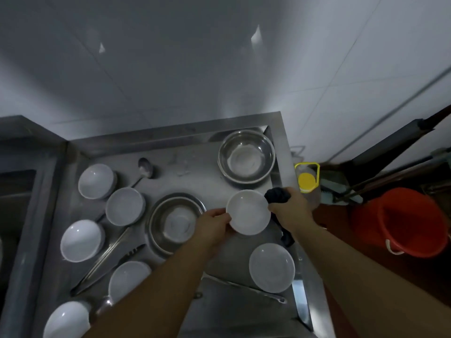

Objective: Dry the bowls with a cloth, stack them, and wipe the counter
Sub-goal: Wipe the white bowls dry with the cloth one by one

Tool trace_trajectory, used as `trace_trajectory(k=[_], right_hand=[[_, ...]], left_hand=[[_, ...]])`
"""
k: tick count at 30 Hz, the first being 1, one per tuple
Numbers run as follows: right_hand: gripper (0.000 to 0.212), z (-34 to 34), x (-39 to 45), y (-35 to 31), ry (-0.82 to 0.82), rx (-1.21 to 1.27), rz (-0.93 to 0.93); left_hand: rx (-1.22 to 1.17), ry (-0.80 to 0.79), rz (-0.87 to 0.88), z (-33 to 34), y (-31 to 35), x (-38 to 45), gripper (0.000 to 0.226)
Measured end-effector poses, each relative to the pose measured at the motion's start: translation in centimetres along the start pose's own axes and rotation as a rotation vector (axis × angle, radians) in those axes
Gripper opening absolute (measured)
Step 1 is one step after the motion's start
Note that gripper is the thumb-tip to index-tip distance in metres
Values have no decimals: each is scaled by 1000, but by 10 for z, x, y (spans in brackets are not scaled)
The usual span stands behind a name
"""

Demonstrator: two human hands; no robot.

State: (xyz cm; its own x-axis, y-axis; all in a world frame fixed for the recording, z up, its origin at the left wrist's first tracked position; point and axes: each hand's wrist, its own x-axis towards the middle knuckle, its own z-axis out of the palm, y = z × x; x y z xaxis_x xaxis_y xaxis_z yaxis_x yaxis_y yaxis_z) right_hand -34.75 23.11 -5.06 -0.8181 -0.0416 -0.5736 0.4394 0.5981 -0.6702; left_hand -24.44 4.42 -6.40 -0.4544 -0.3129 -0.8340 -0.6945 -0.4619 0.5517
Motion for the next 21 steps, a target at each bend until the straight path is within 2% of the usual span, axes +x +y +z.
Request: trace_trajectory(k=[6, 13, 17, 19, 21], right_hand=[[26, 15, 13, 23, 8, -41, 2], [28, 24, 23, 34, 1, -5, -4], [30, 19, 21, 36, 1, -35, -22], [28, 13, 16, 38, 24, -28, -36], [28, 6, 7, 41, 48, -37, -36]], left_hand=[[-8, 56, -60, 7, -18, 35, 26], [-20, 101, -36, 11, -33, 55, 32], [49, 111, -20, 11, -36, 56, 34], [63, 138, -23, 10, -36, 48, 26], [196, 162, -7, 7, -37, 34, 12]])
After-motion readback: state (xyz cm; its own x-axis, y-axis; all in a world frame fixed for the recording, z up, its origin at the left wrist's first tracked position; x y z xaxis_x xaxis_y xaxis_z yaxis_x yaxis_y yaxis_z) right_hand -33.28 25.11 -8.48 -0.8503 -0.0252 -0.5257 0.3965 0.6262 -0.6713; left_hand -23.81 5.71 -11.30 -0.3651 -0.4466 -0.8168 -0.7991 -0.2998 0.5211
